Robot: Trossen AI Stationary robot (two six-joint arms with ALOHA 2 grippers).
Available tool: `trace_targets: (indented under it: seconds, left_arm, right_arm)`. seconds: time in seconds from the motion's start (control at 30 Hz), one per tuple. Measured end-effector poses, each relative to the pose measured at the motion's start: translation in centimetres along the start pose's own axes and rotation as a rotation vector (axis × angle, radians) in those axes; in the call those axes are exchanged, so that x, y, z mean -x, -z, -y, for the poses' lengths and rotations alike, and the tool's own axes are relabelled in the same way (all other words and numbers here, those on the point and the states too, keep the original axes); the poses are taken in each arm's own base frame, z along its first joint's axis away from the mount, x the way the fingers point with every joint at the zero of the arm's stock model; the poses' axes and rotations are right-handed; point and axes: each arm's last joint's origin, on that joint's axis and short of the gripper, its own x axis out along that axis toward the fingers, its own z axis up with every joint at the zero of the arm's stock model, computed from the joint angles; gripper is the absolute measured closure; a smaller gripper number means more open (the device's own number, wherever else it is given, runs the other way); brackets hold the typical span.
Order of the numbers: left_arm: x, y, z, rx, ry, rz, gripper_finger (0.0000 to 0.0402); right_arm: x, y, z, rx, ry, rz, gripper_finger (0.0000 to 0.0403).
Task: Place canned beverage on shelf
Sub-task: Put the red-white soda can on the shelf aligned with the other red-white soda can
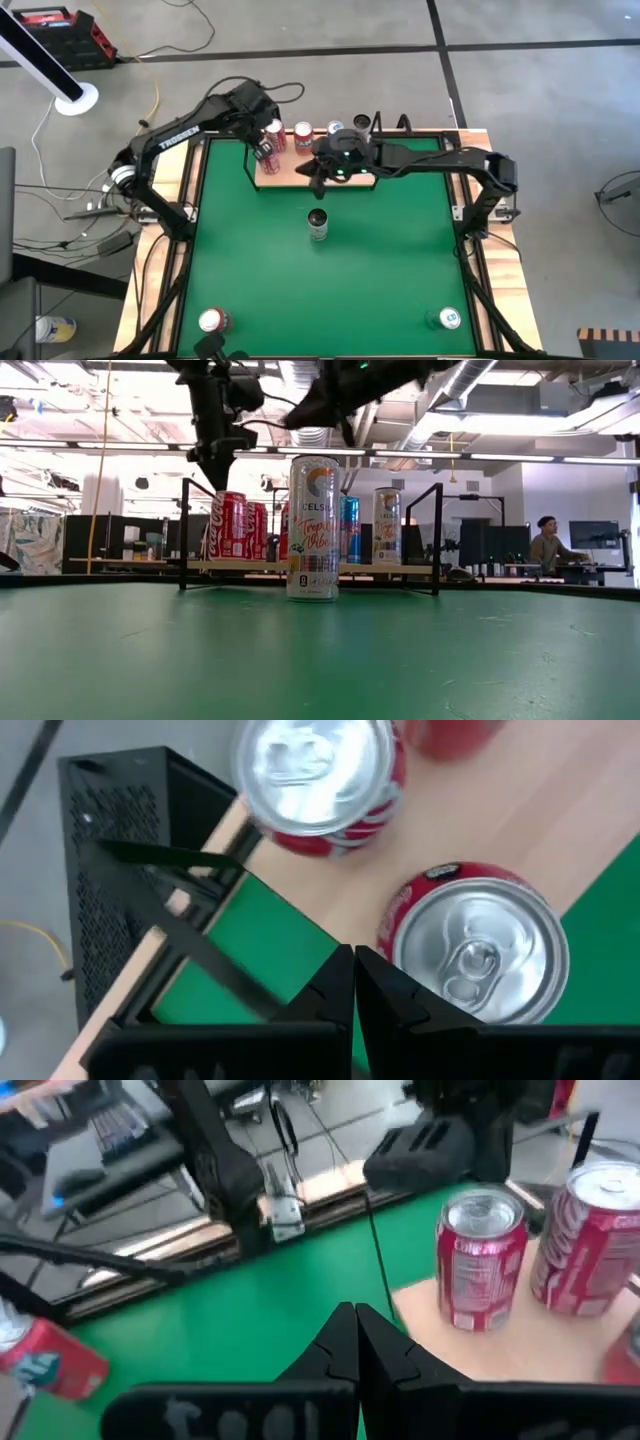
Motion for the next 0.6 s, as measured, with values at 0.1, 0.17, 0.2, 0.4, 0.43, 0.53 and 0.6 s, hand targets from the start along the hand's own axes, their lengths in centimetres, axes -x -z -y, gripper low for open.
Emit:
trace_targets:
  seconds: [0.1,0.17,0.2,0.4,0.43,0.53,0.6]
  left_arm:
    - [-0.9,-0.1,0.5,-0.027,0.009,-0.034,0.0402]
    - [-1.1,-0.1,0.5,-0.037,0.011,-0.043,0.0402]
    - [-1.1,-0.1,0.6,-0.045,0.012,-0.048,0.0402]
    - [-1.2,0.1,0.8,-0.061,0.013,-0.079,0.0402]
    - [-1.2,0.1,0.8,-0.062,0.014,-0.081,0.0402]
    - [-1.2,0.2,0.8,-0.061,0.016,-0.087,0.0402]
    - [-1.2,0.3,0.9,-0.053,0.035,-0.091,0.0402]
  right_arm:
    - [-1.4,1.0,0.3,-0.007,-0.013,-0.039,0.0387]
    - [-2.0,1.2,0.3,-0.008,-0.027,-0.046,0.0387]
    - [-2.3,1.5,0.4,-0.015,-0.027,-0.075,0.0387]
    - [-4.6,1.9,0.5,-0.015,-0.039,-0.061,0.0386]
    - [-5.2,2.2,0.6,-0.005,-0.035,-0.077,0.0386]
    - [-7.3,2.5,1.1,0.026,-0.027,-0.066,0.0386]
    - [-8.6,2.6,1.7,0.024,-0.018,-0.068,0.0386]
